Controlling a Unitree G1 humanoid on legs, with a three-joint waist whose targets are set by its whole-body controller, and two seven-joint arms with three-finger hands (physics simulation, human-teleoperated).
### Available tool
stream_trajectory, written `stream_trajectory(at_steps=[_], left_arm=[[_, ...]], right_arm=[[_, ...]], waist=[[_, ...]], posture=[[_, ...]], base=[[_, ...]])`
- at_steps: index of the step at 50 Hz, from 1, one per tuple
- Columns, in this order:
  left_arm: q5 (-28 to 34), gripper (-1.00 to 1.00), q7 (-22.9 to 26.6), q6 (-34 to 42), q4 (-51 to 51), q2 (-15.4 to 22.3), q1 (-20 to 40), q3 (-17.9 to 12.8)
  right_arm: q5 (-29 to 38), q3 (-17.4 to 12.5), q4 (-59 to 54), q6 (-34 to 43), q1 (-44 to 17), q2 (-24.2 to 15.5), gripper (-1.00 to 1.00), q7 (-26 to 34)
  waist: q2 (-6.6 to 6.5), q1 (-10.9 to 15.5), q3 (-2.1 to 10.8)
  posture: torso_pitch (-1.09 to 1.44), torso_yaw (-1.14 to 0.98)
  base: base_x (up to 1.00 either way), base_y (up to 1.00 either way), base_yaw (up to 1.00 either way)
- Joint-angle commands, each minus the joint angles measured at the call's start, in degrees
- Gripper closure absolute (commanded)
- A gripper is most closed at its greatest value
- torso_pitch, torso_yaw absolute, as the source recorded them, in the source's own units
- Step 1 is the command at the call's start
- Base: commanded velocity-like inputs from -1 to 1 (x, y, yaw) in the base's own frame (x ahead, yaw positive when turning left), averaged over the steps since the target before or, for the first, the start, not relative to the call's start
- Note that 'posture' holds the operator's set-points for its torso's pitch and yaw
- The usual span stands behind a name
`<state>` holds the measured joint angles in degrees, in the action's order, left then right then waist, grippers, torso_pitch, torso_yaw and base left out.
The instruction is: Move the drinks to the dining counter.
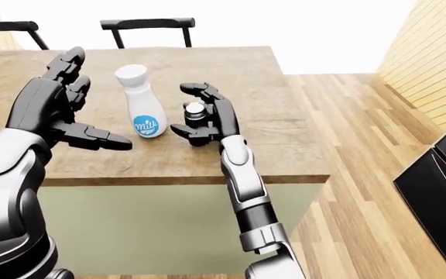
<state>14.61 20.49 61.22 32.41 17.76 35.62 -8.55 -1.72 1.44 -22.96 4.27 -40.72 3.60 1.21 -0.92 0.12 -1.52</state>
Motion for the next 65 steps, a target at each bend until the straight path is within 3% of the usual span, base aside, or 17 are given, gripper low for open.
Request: stream_trajectory(at_steps=[1,14,35,51,58,62,64,65], left_arm=[[0.4,-1.00,-0.3,-1.5,1.7,0.6,1.4,-0.6],[0.9,-1.00,0.1,0.2,2.8,0.9,2.5,-0.4],[0.8,-1.00,0.3,0.9,2.9,1.5,3.5,-0.8],[0.8,-1.00,-0.3,0.2,5.1,-0.3,0.3,-0.1],[0.1,-1.00,0.2,1.6,9.0,-0.2,-2.0,-1.3],[-0.4,-1.00,0.5,4.7,12.3,0.4,-1.0,-1.9],[-0.6,-1.00,0.5,6.2,14.0,0.7,-0.7,-1.7],[-1.0,-1.00,0.5,6.8,14.8,0.5,-0.4,-2.0]], right_arm=[[-0.8,-0.7,3.2,-1.3,-2.1,-0.6,-0.19,-0.3],[-3.6,-2.7,13.0,5.3,-0.9,-4.7,-0.18,-0.8],[-4.3,-3.0,23.2,12.4,-1.0,-5.8,-0.15,-1.2],[-5.7,-3.4,31.8,16.1,2.9,-6.7,-0.15,-1.7],[-8.3,-6.5,48.7,25.5,8.2,-10.2,-0.17,-1.9],[-10.5,-9.0,55.4,29.1,10.8,-12.1,-0.21,-2.4],[-11.5,-9.9,58.3,31.0,11.7,-13.0,-0.33,-2.7],[-11.8,-10.5,59.6,32.0,12.0,-13.5,-0.62,-3.0]], waist=[[-0.26,0.0,1.57],[0.19,0.1,1.45],[0.29,0.1,1.18],[0.44,0.2,1.21],[0.71,0.4,1.06],[0.94,0.5,0.92],[1.04,0.4,0.92],[1.08,0.4,0.85]], posture=[[0.00,0.00],[0.00,0.00],[0.00,0.00],[0.00,0.00],[0.00,0.00],[0.00,0.00],[0.00,0.00],[0.00,0.00]], base=[[0.00,0.00,0.00],[0.00,0.00,0.00],[0.00,0.00,0.00],[0.00,0.00,0.00],[0.00,0.00,0.00],[0.00,0.00,0.00],[0.00,0.00,0.00],[0.00,0.00,0.00]])
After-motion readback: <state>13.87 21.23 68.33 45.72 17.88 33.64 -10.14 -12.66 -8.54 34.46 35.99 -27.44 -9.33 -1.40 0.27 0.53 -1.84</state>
